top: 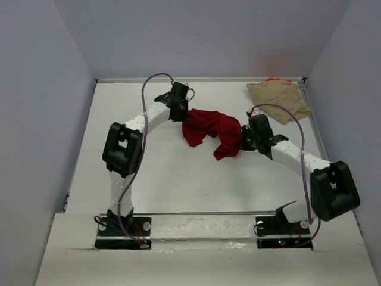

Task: Fold and stack the t-shirts
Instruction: Flatten the tshirt out

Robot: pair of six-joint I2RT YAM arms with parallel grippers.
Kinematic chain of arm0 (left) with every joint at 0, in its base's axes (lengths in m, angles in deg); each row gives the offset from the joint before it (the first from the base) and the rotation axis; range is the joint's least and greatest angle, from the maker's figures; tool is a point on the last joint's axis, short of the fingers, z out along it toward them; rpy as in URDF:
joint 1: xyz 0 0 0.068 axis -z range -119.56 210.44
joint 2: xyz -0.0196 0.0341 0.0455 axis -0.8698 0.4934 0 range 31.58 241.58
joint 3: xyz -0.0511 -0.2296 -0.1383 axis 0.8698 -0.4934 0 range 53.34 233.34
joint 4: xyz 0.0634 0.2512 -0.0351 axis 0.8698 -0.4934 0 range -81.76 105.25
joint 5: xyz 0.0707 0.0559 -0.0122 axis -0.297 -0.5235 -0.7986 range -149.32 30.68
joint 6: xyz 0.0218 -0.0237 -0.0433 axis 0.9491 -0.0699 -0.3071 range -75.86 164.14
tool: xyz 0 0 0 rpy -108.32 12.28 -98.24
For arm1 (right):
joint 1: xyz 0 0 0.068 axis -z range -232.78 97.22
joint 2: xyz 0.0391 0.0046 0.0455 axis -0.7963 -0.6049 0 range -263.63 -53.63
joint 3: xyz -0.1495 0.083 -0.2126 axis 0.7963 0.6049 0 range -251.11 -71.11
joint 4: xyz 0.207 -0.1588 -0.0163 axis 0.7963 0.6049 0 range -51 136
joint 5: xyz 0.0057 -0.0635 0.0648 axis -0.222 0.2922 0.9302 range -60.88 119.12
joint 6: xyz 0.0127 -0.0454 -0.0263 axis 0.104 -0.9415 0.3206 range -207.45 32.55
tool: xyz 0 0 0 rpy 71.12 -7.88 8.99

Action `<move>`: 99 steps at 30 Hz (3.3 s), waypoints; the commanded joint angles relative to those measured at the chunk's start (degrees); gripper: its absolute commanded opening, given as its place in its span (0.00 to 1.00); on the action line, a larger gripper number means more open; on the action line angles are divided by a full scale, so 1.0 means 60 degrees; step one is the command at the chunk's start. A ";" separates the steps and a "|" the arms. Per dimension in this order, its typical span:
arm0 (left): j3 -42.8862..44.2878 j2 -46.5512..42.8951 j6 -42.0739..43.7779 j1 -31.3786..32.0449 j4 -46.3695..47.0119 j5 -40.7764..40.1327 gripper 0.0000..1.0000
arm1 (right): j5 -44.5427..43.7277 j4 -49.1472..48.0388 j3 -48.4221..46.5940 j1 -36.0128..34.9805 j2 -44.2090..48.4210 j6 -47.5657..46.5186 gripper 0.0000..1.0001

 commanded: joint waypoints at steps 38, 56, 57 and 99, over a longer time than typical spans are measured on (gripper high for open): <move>0.4259 0.2169 -0.0377 -0.3349 -0.2190 -0.0762 0.00 | -0.0463 -0.1653 0.1257 -0.0061 0.0910 0.2985 0.00; 0.2838 0.1525 -0.0612 -0.3599 -0.1648 -0.0688 0.00 | 0.1254 -0.2899 0.1213 0.0730 -0.0249 0.3074 0.00; 0.2766 0.1496 -0.0612 -0.3584 -0.1619 -0.0717 0.00 | 0.1209 -0.2885 0.1228 0.0730 -0.0249 0.3044 0.00; 0.1784 -0.0481 -0.0085 -0.2049 -0.1092 -0.2240 0.99 | 0.0901 -0.2402 -0.0059 0.0950 -0.0453 0.0701 0.82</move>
